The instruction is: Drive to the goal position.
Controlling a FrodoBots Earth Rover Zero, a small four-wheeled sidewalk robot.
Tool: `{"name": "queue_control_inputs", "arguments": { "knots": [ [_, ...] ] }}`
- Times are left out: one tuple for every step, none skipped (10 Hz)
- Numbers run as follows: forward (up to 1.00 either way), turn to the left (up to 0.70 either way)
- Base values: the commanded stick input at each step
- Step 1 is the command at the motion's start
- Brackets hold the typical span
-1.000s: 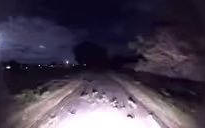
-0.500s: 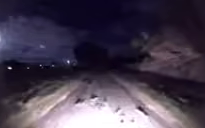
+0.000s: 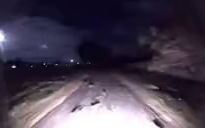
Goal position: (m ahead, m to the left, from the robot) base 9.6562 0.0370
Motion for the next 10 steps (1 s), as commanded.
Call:
{"name": "queue_control_inputs", "arguments": {
  "knots": [
    [0.85,0.00],
    [0.85,0.00],
    [0.85,0.00],
    [0.85,0.00],
    [0.85,0.00],
    [0.85,0.00],
    [0.85,0.00],
    [0.85,0.00],
    [0.85,0.00],
    [0.85,0.00]
  ]
}}
